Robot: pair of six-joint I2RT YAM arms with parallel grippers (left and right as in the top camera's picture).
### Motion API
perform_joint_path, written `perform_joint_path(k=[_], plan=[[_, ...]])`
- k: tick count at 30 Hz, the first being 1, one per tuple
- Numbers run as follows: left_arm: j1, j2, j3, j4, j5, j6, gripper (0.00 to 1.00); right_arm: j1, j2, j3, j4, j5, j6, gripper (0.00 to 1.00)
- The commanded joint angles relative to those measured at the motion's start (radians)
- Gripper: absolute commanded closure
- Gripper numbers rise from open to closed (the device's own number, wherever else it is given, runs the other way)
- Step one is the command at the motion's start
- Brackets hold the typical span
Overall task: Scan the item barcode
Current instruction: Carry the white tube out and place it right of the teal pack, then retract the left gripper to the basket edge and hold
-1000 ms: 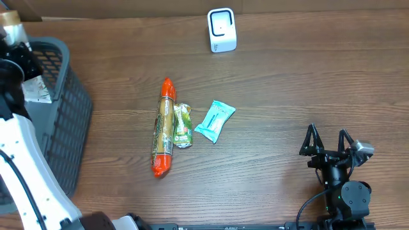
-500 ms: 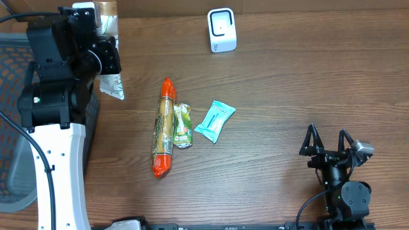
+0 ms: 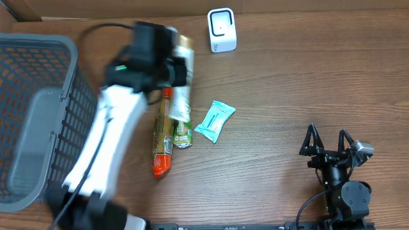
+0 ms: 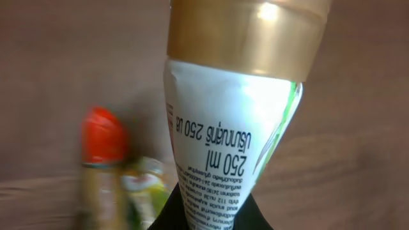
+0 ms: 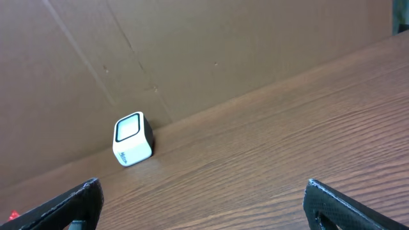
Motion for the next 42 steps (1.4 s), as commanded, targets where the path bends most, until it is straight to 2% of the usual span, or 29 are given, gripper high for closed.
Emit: perform_joint_path(k=[1,9,15,16,18,20,21,22,26,30,35,42], plan=[[-0.102,0.117,-0.019,0.037,0.026,-0.143,0.96,0.005,-0.003,-0.01,0.003,0.01,0.006,0.0],[-0.286,0.321,-0.019,0.185,0.122,-0.183,0.96,0.005,-0.003,-0.01,0.003,0.01,0.006,0.0],[-0.354,0.367,-0.019,0.227,0.131,-0.22,0.96,0.005,-0.003,-0.01,0.003,0.01,0.006,0.0],[-0.357,0.367,-0.019,0.229,0.128,-0.219,0.92,0.005,-0.003,-0.01,0.003,0.01,0.006,0.0],[-0.36,0.367,-0.019,0.238,0.127,-0.218,0.57,0.005,-0.003,-0.01,0.003,0.01,0.006,0.0],[-0.359,0.367,-0.018,0.239,0.127,-0.212,0.32,0.005,-0.003,-0.01,0.003,0.01,0.006,0.0],[-0.356,0.367,-0.018,0.239,0.128,-0.197,0.23,0.005,-0.003,-0.01,0.003,0.01,0.006,0.0],[-0.353,0.366,-0.017,0.237,0.128,-0.181,0.19,0.005,-0.003,-0.01,0.003,0.01,0.006,0.0],[-0.332,0.345,0.011,0.199,0.127,-0.08,0.14,0.005,-0.003,-0.01,0.003,0.01,0.006,0.0],[-0.278,0.293,0.085,0.062,0.063,0.006,0.12,0.005,-0.003,-0.01,0.003,0.01,0.006,0.0],[-0.164,0.2,0.181,-0.156,0.005,0.062,0.12,0.005,-0.003,-0.01,0.003,0.01,0.006,0.0],[0.019,0.04,0.19,-0.341,0.015,0.216,0.12,0.005,-0.003,-0.01,0.003,0.01,0.006,0.0]])
